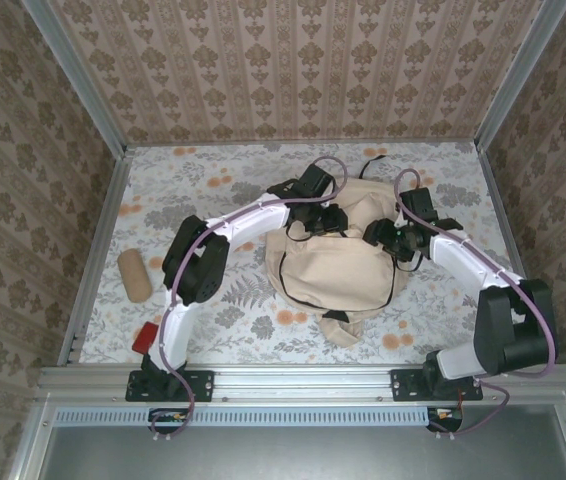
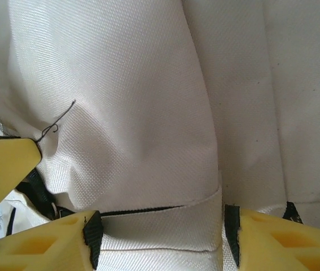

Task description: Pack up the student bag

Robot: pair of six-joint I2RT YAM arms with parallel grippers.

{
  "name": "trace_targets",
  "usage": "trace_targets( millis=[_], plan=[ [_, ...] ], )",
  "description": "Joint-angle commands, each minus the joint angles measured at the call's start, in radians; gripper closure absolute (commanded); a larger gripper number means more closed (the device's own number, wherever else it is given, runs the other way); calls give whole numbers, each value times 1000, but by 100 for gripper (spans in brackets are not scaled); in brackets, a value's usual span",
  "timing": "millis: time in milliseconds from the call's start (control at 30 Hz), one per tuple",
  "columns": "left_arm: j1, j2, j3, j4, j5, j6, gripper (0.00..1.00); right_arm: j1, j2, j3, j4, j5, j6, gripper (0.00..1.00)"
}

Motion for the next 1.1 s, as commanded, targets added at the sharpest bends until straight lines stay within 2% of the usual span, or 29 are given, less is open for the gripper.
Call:
trace_targets(
  millis=[0,233,367,633,800,1067],
  plan=[
    [4,2,37,0,26,26,82,-4,19,-7,13,-30,4,40],
    [13,-64,-18,-39,-45,64,100,-4,33,1,-28,59,10,59],
    [27,-122,-82,-63,-106,92,100,-4,38,3,-56,117,16,64],
    [117,-231,-240,-81,-164,125,100,-4,64,12,-99,209,26,68],
    [177,-264,-315,-65,-161,136,100,-3,70,13,-93,204,27,69],
    [240,-267,-343,-50,-170,141,100,-3,33,20,-83,169,15,66]
  ],
)
